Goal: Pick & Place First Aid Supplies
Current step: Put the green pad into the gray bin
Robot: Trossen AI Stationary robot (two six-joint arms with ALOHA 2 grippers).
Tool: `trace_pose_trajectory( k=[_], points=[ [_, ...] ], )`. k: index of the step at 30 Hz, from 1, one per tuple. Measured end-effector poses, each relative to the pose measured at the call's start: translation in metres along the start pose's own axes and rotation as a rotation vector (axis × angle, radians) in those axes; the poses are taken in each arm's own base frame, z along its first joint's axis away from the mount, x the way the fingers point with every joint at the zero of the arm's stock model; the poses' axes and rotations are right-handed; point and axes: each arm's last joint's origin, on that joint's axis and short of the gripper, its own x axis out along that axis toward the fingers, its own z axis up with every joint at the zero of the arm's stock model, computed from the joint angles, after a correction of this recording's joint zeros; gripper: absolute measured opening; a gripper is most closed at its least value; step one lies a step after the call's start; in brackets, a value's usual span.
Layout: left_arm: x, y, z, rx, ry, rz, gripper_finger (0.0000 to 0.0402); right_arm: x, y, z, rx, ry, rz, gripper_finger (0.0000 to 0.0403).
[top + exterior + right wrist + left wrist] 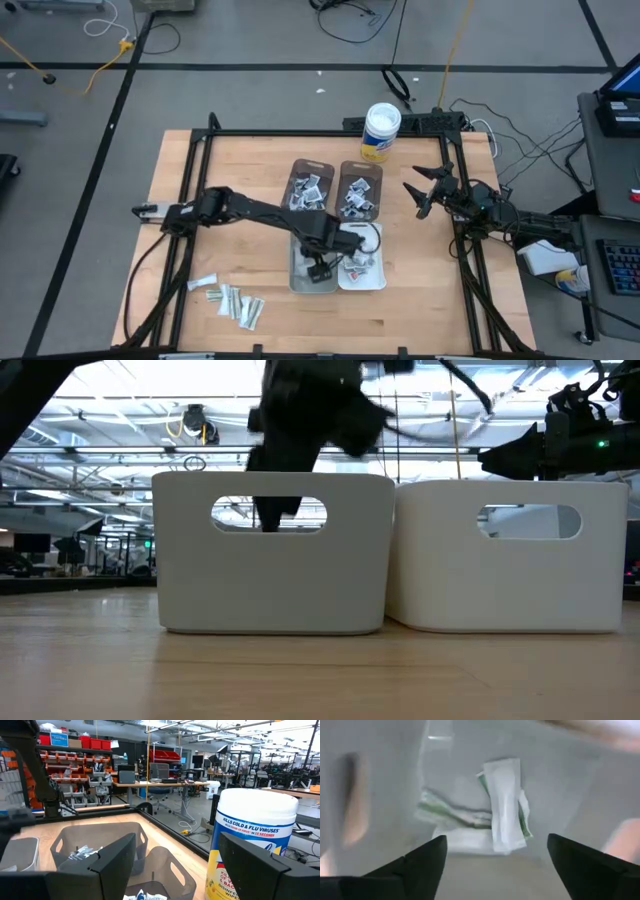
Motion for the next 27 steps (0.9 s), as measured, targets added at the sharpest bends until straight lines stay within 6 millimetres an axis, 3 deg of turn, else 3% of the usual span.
trace_pose_trajectory(
  k=[6,10,15,27],
  points=[
    [-0.043,0.010,-0.016,-0.342,-0.084,-0.016,0.0371,0.000,0.000,0.000,0.000,0.000,0.000,0.0279],
    [-0.058,0.011,-0.028,-0.530,-0.093,-0.019,0.0365,0.000,0.000,0.000,0.000,0.000,0.000,0.0279],
    [-0.054,0.002,-0.045,-0.577,-0.097,-0.022,0.0348,0.000,0.000,0.000,0.000,0.000,0.000,0.0279],
    [-0.031,-0.020,-0.163,-0.817,-0.073,-0.040,0.0324,0.000,0.000,0.000,0.000,0.000,0.000,0.0279]
  ],
)
